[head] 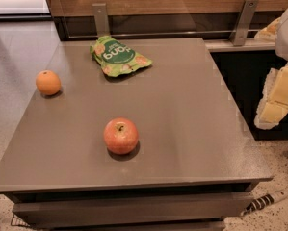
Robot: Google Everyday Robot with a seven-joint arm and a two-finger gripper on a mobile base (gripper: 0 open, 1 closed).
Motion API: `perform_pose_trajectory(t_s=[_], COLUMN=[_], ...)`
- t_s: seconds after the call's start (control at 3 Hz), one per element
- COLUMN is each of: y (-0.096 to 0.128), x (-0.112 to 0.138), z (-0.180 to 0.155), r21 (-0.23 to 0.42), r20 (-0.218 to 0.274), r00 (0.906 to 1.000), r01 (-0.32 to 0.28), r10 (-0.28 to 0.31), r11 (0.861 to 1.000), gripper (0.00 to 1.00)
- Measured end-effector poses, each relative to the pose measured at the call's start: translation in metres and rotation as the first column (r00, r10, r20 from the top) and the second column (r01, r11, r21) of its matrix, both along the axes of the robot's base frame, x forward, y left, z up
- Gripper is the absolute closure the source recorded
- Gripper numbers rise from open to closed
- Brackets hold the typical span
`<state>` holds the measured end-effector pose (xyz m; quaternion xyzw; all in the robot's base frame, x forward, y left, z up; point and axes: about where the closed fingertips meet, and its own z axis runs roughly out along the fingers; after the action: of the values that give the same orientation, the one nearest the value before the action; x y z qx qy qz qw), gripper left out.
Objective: Pick orange
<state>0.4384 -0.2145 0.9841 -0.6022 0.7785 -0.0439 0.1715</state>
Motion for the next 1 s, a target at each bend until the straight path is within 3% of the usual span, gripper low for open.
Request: perform_pose_trajectory(t_s=[0.33, 0.67, 1.0], y=[0.002, 0.016, 0.054], x=[0.003, 0.024, 0.065], z=[0.002, 0.012, 0.019], r21=[0.007, 0.059, 0.227], r20=[0.007, 0.044, 0.105], r00=[1.0000, 0.9990, 0.9945], r01=[-0.002, -0.009, -0.023], r10=[0.002, 0.006, -0.002], r11=[1.000, 0.998, 0.974], gripper=[0.00, 0.00, 0.00])
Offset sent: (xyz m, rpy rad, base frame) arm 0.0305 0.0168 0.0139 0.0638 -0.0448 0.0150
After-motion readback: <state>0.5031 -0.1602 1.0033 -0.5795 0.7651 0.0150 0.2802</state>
